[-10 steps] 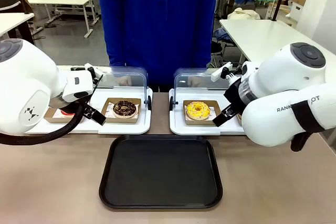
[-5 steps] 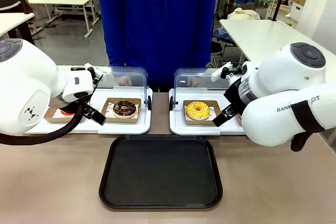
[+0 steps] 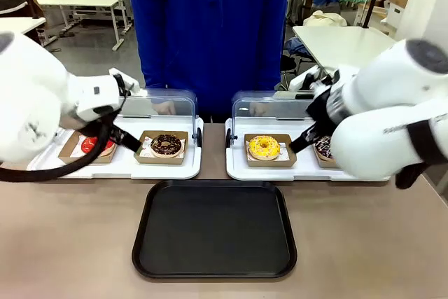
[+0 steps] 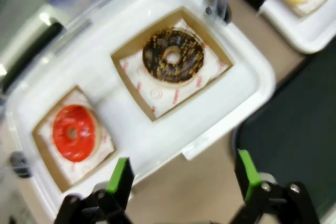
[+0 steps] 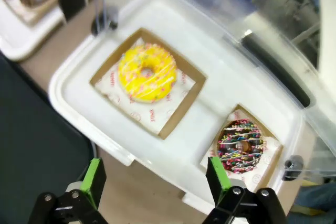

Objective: Move the third donut from the left to the tray.
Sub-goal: Pick up the Paper togo box containing the Donut indicated by the person and place it on the Handle tray.

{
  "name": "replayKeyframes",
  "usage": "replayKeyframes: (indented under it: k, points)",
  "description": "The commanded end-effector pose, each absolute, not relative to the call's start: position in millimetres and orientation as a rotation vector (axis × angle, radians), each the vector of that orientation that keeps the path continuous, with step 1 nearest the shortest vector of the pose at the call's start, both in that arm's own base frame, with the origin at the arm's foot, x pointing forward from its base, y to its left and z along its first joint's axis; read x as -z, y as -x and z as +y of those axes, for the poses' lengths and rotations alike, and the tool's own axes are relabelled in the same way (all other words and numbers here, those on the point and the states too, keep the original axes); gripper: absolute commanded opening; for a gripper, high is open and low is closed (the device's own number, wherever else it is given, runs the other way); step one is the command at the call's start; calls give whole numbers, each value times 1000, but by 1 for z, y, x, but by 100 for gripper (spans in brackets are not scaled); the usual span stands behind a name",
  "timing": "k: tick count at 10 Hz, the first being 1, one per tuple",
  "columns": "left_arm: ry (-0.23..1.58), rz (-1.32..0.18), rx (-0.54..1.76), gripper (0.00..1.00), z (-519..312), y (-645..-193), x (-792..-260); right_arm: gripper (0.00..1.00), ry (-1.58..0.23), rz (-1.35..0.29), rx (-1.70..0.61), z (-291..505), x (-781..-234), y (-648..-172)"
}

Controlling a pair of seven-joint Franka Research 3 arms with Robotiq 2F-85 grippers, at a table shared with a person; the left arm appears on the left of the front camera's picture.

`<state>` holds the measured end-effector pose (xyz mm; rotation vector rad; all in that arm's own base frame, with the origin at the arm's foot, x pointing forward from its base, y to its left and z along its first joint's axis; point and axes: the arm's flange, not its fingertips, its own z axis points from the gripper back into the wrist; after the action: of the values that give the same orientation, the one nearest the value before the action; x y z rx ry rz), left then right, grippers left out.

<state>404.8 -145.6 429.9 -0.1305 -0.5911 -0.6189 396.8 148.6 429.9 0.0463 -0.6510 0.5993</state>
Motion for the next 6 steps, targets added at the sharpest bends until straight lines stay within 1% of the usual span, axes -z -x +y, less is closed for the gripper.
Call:
replayKeyframes:
  k: [1, 2, 4, 6]
  points:
    - [256, -560, 686, 100, -94, -408, -487, 100, -159, -695, -598, 107, -484, -386]
    - [324, -550, 750, 100, -70, -405, -508, 100, -213, -729, -607, 79, -501, -379]
    - [398, -579, 872, 100, -12, -395, -529, 100, -324, -797, -668, 21, -516, -369]
    - [511, -647, 932, 100, 50, -389, -530, 100, -393, -881, -698, -37, -516, -364]
